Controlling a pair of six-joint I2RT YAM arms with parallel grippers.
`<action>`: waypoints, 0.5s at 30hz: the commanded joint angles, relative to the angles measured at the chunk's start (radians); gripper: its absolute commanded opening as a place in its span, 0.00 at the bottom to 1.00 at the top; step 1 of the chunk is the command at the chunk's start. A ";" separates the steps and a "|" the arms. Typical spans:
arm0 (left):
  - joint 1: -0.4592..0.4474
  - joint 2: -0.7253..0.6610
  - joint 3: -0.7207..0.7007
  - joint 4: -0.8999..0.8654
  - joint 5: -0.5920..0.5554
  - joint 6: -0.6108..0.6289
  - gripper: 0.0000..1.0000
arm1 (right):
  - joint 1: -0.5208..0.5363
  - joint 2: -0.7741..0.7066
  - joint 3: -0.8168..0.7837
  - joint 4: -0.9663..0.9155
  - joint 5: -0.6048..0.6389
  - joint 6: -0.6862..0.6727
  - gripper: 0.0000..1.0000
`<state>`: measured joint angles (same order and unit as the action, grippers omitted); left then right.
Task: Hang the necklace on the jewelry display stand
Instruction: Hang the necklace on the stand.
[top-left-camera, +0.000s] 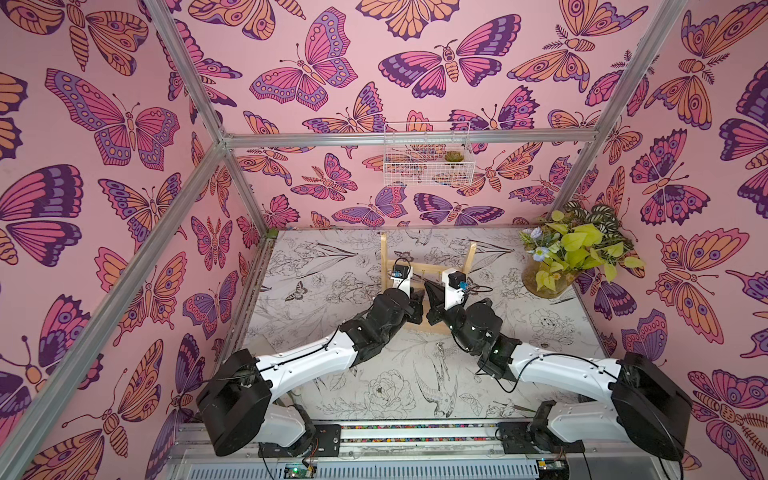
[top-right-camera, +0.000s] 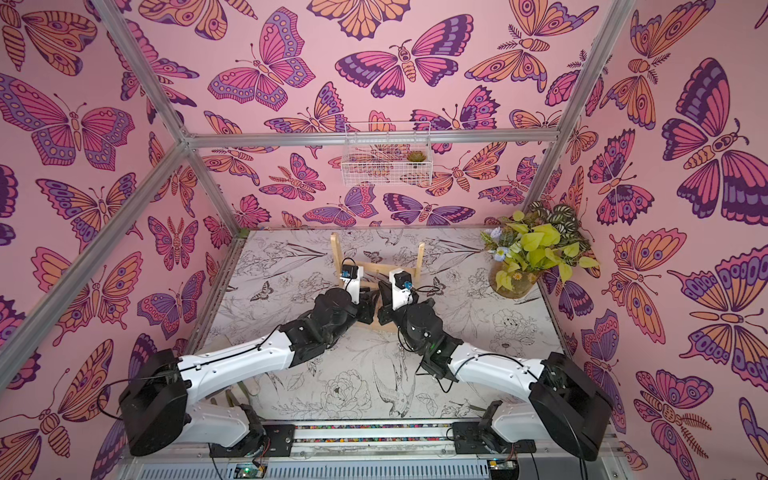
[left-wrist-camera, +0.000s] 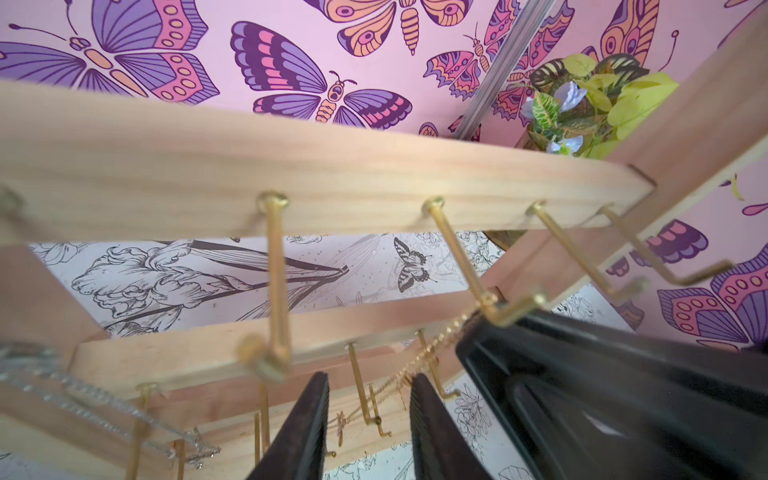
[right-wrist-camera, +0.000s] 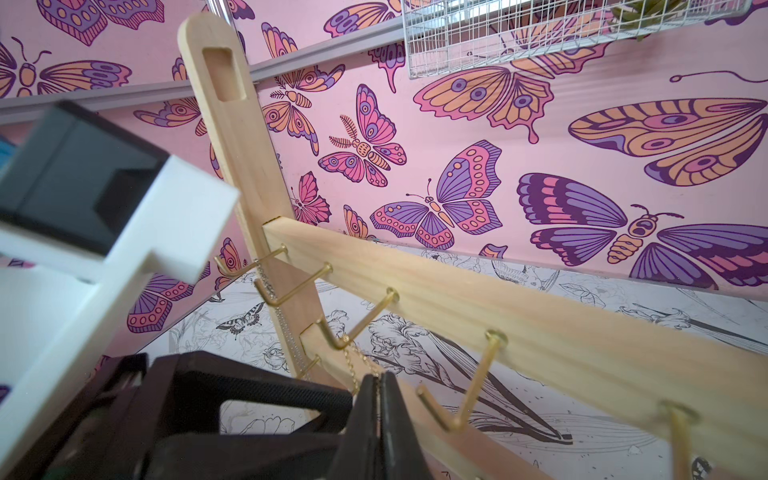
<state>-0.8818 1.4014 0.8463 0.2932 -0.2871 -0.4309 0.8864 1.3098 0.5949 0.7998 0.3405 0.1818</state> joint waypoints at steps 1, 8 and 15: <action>0.007 0.027 -0.008 0.061 -0.043 0.015 0.36 | 0.009 -0.003 0.007 0.015 0.009 -0.005 0.08; 0.010 0.047 -0.021 0.125 -0.043 0.037 0.32 | 0.008 -0.007 0.004 0.013 0.007 -0.001 0.08; 0.009 0.036 -0.038 0.155 0.006 0.019 0.09 | 0.009 -0.012 0.003 0.009 0.012 -0.002 0.08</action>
<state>-0.8772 1.4429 0.8375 0.4145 -0.3000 -0.4088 0.8864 1.3098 0.5949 0.7998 0.3405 0.1822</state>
